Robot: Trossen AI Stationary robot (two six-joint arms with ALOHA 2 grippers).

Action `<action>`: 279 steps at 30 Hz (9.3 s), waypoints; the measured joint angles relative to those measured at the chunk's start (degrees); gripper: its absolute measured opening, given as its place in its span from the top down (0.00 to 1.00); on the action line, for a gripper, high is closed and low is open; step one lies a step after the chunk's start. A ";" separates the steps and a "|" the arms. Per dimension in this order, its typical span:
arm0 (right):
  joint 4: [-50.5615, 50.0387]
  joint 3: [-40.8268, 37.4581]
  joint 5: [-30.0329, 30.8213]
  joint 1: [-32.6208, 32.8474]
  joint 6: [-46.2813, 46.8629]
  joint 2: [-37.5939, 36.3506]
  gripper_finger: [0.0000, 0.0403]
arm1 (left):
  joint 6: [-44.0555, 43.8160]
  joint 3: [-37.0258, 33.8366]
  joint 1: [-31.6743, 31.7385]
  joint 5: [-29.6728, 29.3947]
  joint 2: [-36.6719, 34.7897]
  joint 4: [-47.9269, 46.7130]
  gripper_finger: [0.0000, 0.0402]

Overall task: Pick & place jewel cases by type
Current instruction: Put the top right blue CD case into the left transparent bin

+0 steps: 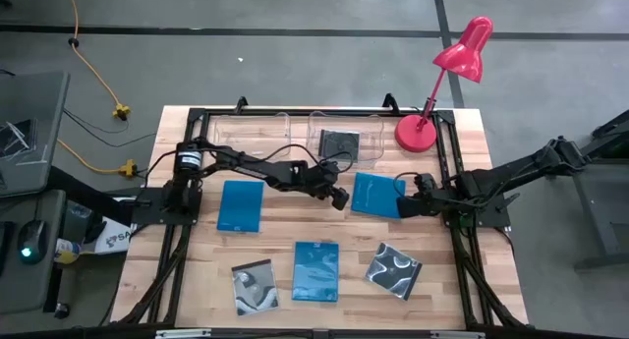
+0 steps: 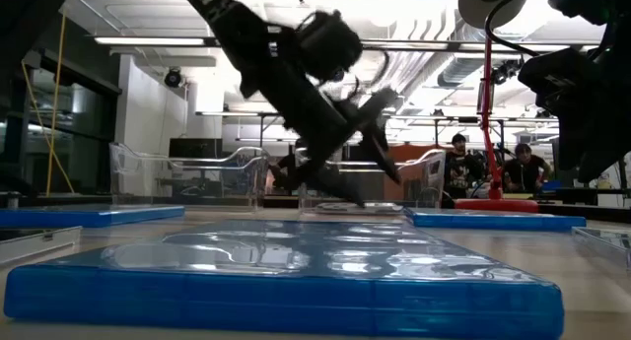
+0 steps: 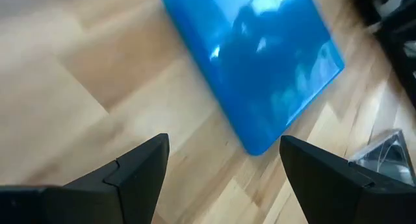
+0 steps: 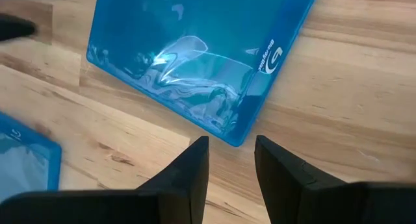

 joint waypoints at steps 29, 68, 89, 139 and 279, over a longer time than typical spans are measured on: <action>-1.23 -1.90 2.20 0.11 14.73 0.17 0.73 | -13.98 -0.05 0.88 9.18 4.99 10.42 0.27; 16.15 -14.08 1.64 -4.98 15.39 0.13 0.54 | -9.23 0.29 1.13 12.67 9.17 20.54 0.27; 26.87 -14.60 6.09 -6.98 5.75 0.39 0.55 | -8.78 -0.17 1.28 12.83 9.28 18.83 0.27; 37.59 -14.01 9.64 -0.79 3.34 0.09 0.75 | -6.39 0.05 1.03 15.37 9.32 19.47 0.27; 38.70 51.63 -3.54 -13.87 -56.41 39.99 0.93 | 67.10 -0.02 23.58 5.12 -78.55 -34.66 0.27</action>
